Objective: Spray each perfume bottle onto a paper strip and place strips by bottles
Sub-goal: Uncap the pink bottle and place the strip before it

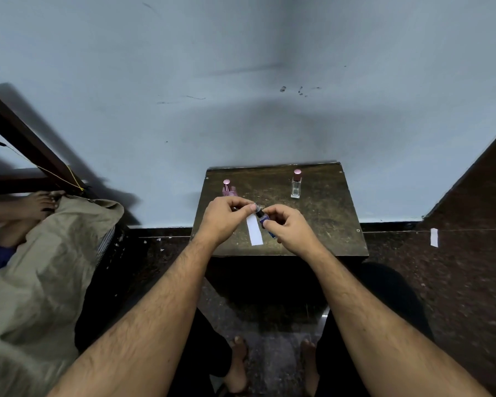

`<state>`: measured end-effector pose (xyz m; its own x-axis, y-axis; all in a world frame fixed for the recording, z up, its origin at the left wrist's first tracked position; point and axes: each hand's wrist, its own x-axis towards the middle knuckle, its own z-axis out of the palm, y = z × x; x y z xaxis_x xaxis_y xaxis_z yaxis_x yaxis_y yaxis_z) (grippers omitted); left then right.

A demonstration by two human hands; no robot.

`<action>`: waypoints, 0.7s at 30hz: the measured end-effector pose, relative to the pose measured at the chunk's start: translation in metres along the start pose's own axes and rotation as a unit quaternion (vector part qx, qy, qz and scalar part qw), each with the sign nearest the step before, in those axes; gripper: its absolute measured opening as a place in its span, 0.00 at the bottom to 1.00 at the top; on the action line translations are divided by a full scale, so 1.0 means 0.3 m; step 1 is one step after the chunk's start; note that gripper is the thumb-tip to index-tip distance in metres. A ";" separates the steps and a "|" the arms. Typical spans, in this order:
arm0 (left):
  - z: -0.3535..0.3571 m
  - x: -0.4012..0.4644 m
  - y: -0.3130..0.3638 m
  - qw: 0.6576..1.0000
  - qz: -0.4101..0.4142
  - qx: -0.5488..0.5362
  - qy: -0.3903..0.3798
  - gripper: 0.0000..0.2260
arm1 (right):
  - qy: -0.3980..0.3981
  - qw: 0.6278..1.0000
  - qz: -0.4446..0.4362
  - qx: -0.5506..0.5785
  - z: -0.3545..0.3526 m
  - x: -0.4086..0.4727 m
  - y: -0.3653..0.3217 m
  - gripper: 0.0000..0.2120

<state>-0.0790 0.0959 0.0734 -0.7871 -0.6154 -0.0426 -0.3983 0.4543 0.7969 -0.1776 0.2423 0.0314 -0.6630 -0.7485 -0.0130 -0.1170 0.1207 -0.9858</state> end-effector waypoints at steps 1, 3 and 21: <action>0.001 0.001 0.003 1.000 -0.005 -0.017 -0.006 0.04 | 0.003 1.000 0.003 0.002 0.002 0.003 0.001 0.09; 0.005 0.001 0.008 0.999 -0.010 -0.037 -0.014 0.05 | 0.006 1.000 0.007 0.007 0.005 0.005 0.000 0.08; 0.082 0.016 0.002 0.982 -0.086 -0.157 0.054 0.12 | 0.130 0.960 -0.141 -0.205 0.045 0.020 0.029 0.08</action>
<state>-0.0945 0.1091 0.0588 -0.6586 -0.7389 -0.1423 -0.3436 0.1271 0.9305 -0.1726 0.2299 0.0205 -0.7183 -0.6076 0.3387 -0.5638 0.2233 -0.7951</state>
